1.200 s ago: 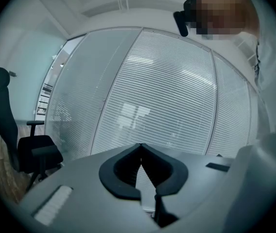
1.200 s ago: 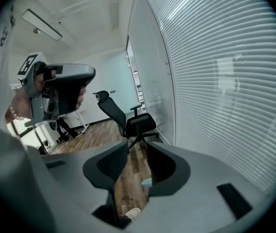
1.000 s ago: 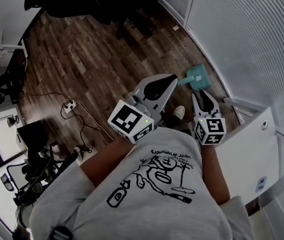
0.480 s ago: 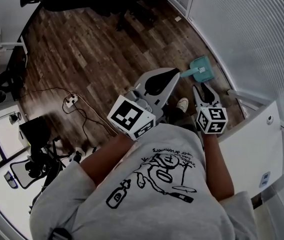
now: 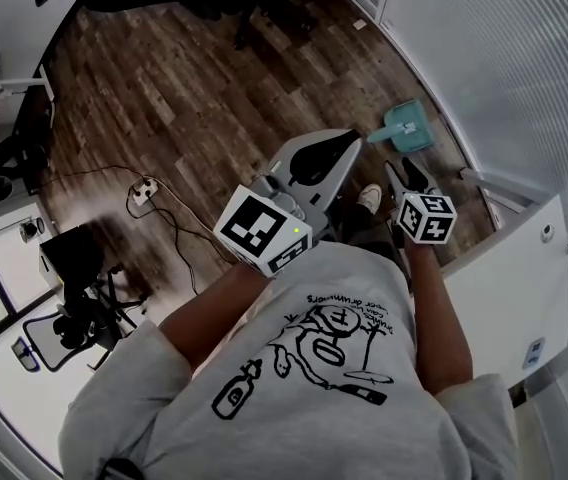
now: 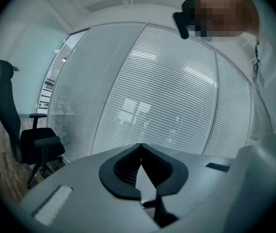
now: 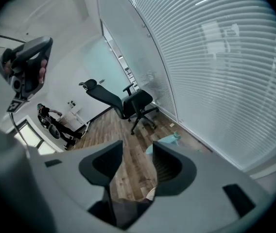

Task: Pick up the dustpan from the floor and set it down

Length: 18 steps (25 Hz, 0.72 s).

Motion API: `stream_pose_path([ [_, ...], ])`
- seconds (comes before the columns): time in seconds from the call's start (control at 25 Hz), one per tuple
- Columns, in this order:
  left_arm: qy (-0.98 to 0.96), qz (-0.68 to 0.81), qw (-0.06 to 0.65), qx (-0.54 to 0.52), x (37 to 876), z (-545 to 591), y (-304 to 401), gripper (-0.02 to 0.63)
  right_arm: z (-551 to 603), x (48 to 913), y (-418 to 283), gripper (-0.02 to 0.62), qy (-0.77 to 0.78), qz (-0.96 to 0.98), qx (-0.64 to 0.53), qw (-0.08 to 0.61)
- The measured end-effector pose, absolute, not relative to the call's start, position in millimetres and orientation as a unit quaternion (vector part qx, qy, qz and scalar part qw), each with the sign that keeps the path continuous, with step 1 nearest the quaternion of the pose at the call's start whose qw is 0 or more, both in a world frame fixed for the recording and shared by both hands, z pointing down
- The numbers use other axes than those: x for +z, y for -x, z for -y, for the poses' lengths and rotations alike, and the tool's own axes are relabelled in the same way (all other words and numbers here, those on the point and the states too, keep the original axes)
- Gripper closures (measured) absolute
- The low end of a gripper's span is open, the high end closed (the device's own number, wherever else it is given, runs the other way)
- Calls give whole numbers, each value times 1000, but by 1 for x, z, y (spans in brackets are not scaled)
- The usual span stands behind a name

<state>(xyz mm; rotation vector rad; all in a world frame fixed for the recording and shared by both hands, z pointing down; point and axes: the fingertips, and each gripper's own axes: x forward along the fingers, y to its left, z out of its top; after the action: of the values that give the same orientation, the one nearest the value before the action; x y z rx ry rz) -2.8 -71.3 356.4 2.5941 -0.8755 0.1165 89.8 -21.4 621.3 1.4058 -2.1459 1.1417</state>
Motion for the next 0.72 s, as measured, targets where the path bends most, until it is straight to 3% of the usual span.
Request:
stream_pose_path([
  [0.72, -922, 319, 211, 53, 376, 61, 16, 604, 36, 677, -92, 411, -512, 676, 527, 58],
])
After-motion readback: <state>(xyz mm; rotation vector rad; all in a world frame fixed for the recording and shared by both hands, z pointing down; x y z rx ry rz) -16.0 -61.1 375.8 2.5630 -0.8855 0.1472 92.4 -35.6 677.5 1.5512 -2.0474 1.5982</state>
